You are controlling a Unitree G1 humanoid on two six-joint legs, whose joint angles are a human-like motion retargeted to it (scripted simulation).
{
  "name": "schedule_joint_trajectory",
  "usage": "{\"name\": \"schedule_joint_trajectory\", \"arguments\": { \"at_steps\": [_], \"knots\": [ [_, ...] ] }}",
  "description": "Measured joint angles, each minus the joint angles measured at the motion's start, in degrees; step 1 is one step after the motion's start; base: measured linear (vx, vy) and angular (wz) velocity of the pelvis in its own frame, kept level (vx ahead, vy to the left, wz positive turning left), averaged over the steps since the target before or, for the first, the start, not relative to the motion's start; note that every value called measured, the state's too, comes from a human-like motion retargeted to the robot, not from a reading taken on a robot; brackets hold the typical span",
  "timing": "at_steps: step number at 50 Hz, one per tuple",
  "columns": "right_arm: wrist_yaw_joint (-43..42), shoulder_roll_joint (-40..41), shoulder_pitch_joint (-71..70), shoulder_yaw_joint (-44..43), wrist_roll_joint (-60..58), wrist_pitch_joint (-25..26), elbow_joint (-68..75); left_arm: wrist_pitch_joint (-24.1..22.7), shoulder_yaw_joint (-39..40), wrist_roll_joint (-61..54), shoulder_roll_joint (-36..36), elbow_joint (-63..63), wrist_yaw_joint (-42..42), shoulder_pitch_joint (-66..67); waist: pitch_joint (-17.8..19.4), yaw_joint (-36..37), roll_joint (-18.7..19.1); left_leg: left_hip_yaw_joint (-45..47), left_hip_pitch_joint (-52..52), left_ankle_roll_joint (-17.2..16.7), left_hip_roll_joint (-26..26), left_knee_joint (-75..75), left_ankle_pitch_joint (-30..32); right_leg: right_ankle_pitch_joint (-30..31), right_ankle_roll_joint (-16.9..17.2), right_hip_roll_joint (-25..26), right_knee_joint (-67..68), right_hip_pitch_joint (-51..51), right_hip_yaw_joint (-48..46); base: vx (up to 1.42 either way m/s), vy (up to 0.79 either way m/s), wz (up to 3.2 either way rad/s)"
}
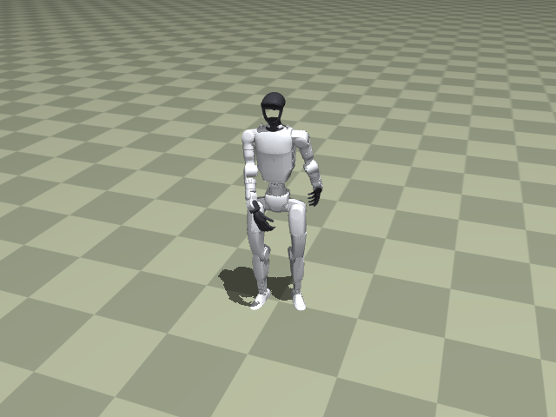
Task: Upper body actions
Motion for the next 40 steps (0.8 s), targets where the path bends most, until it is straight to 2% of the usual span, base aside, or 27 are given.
{"name": "schedule_joint_trajectory", "arguments": {
  "at_steps": [4,8,10,12,18,23,30,35,40],
  "knots": [
    [-7.6,-4.8,6.5,-6.7,-2.7,4.7,9.2,-1.2,-5.3,-1.5,-0.8,0.0,2.8,-14.2,-0.1,1.1,-0.4,-1.8,-0.9,0.4,-0.7,0.5,0.3,-0.3,0.1,-0.7,-0.5,1.0,-1.7,-0.02,0.05,0.39],
    [-16.2,-10.3,12.7,-14.9,-2.1,12.1,20.6,-3.7,-9.9,-3.0,-3.6,-2.3,3.1,-28.7,-0.1,2.0,-1.1,-2.8,-1.7,0.6,-1.1,1.1,0.5,-0.5,0.3,-1.3,-0.9,1.7,-2.8,-0.04,0.04,0.24],
    [-19.4,-13.2,17.8,-18.4,-0.3,16.6,21.3,-5.2,-11.4,-3.0,-5.7,-5.3,2.2,-34.5,-0.2,2.4,-1.3,-3.1,-2.3,0.7,-1.3,1.5,0.5,-0.5,0.4,-1.6,-1.1,1.9,-3.1,0.0,0.0,0.0],
    [-21.9,-15.8,22.8,-20.7,2.7,18.9,21.3,-7.4,-12.3,-3.5,-7.8,-9.0,1.4,-38.8,-0.5,2.4,-1.5,-3.4,-2.8,0.7,-1.4,1.7,0.6,-0.5,0.4,-1.9,-1.3,1.8,-3.3,0.0,0.0,0.0],
    [-28.9,-20.1,32.3,-24.3,8.3,19.0,21.3,-14.1,-14.5,-4.5,-12.1,-18.4,3.2,-47.0,-0.7,2.0,-1.6,-3.7,-3.7,0.7,-1.5,2.1,0.7,-0.6,0.4,-2.4,-1.4,1.7,-3.7,0.0,0.0,0.0],
    [-31.1,-20.3,32.3,-23.1,9.7,20.8,21.3,-15.3,-15.4,-2.6,-11.8,-20.3,5.7,-46.5,-0.7,2.3,-1.3,-3.3,-3.5,0.6,-1.4,2.1,0.6,-0.5,0.3,-2.3,-1.3,1.5,-3.3,0.0,0.0,0.0],
    [-24.6,-14.1,19.0,-12.6,6.1,18.7,21.3,-12.3,-10.9,-0.8,-7.9,-12.6,3.2,-34.5,-0.7,2.6,-0.8,-2.1,-1.9,0.7,-1.0,1.3,0.4,-0.2,0.0,-1.4,-0.9,1.3,-2.1,0.0,-0.02,-0.1],
    [-12.2,-5.9,4.8,-6.0,1.2,11.9,20.1,-7.2,-4.1,0.1,-3.6,-1.9,5.1,-22.1,-0.6,2.1,-0.2,-0.6,-0.6,0.3,-0.4,0.7,0.0,0.1,-0.2,-0.7,-0.1,0.2,-0.5,-0.02,-0.04,-0.27],
    [0.4,1.5,-2.6,-1.1,2.7,4.8,7.3,-3.5,1.0,-2.2,-1.3,0.0,2.3,-5.2,-0.2,0.9,0.1,1.2,0.3,-0.1,0.2,0.1,-0.3,0.6,-0.3,0.1,0.4,-1.0,1.4,0.01,-0.05,-0.33]
  ]
}}
